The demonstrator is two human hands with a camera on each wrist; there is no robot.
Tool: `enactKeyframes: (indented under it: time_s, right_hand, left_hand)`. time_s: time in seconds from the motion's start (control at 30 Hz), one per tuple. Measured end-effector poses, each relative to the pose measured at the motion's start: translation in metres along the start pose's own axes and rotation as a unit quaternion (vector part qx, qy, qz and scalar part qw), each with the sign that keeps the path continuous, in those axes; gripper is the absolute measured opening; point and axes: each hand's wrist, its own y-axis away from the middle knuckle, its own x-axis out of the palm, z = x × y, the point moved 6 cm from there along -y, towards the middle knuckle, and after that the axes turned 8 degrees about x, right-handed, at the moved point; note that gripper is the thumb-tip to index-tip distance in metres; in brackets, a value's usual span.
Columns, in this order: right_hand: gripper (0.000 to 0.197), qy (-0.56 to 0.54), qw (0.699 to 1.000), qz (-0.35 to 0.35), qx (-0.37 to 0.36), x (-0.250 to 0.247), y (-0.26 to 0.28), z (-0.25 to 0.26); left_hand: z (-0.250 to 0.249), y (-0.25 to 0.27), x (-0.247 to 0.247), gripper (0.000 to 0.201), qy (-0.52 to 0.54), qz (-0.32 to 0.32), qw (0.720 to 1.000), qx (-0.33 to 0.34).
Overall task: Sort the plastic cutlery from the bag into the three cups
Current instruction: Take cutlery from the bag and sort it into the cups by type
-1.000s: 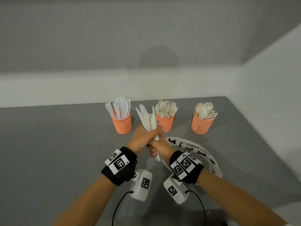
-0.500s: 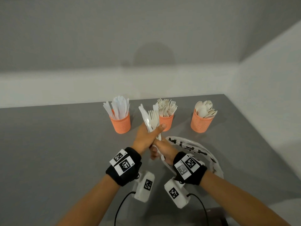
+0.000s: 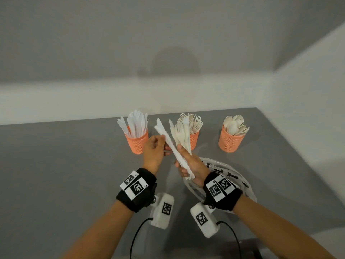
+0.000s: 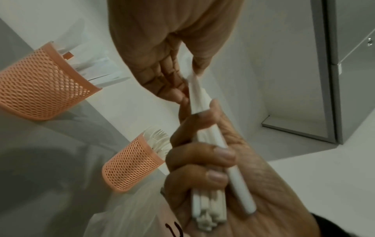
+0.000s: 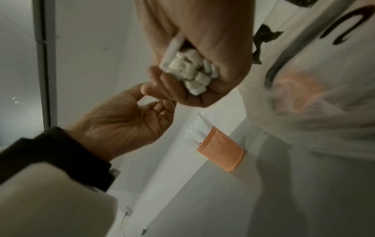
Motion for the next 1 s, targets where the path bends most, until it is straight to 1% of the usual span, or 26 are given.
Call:
enactKeyframes:
  time_s: [0.1,0.17,0.3,0.33,0.4,0.47,0.53,0.57,0.6,0.67,0.77,0.83,0.93,1.0]
  right_hand:
    - [0.02,-0.002,1.0,-0.022,-0.017,-0.003,0.0,0.001]
    - [0.02,0.004,0.999,-0.027,-0.025,-0.004,-0.001,0.0]
    - [0.024,0.021,0.999,-0.016,-0.022,-0.004,-0.001,-0.001]
    - [0.025,0.024,0.999,-0.017,-0.018,-0.003,-0.001,-0.002]
    - [0.026,0.022,0.999,-0.025,-0.009,-0.003,-0.003,-0.003]
    - [0.028,0.024,0.999,-0.038,-0.003,-0.007,-0.004,-0.004]
    - [0.03,0.023,0.998,-0.051,0.005,-0.012,-0.003,-0.005]
    - [0.032,0.019,0.998,-0.053,0.012,-0.014,-0.003,-0.006]
    - [0.035,0.015,0.998,-0.048,0.023,-0.015,-0.002,-0.006]
    - [0.038,0.008,0.998,-0.017,0.054,-0.013,0.0,-0.007]
    - [0.038,-0.006,0.995,0.053,0.09,-0.001,0.003,-0.006]
    - [0.037,-0.013,0.99,0.091,0.107,0.007,0.005,-0.006]
    - [0.034,-0.018,0.986,0.115,0.116,0.012,0.008,-0.007]
    - [0.032,-0.005,0.989,0.106,0.104,0.01,0.008,-0.005]
  left_hand:
    - [0.002,0.0,0.002,0.024,-0.005,0.003,1.0,-0.01]
    - [0.003,0.0,0.004,0.021,-0.009,0.011,1.0,-0.017]
    - [0.004,-0.001,0.006,0.019,-0.022,0.013,1.0,0.012]
    - [0.002,0.0,0.006,0.02,-0.02,0.002,1.0,0.019]
    - [-0.003,0.0,0.002,0.025,0.004,-0.041,0.999,0.024]
    - [-0.01,-0.002,-0.004,0.023,0.043,-0.084,0.995,0.017]
    - [-0.016,-0.006,-0.01,0.019,0.066,-0.109,0.992,0.02]
    - [-0.018,-0.007,-0.013,0.019,0.06,-0.112,0.992,0.023]
    - [-0.02,-0.009,-0.015,0.022,0.048,-0.105,0.993,0.022]
    - [-0.016,-0.008,-0.013,0.026,0.025,-0.064,0.998,-0.005]
    - [-0.008,0.002,-0.001,0.024,0.037,0.017,0.997,-0.062]
    - [-0.011,0.009,0.007,0.021,0.05,0.048,0.995,-0.076]
    - [-0.02,0.013,0.013,0.022,0.056,0.049,0.995,-0.069]
    - [-0.022,0.013,0.012,0.018,0.034,0.032,0.997,-0.063]
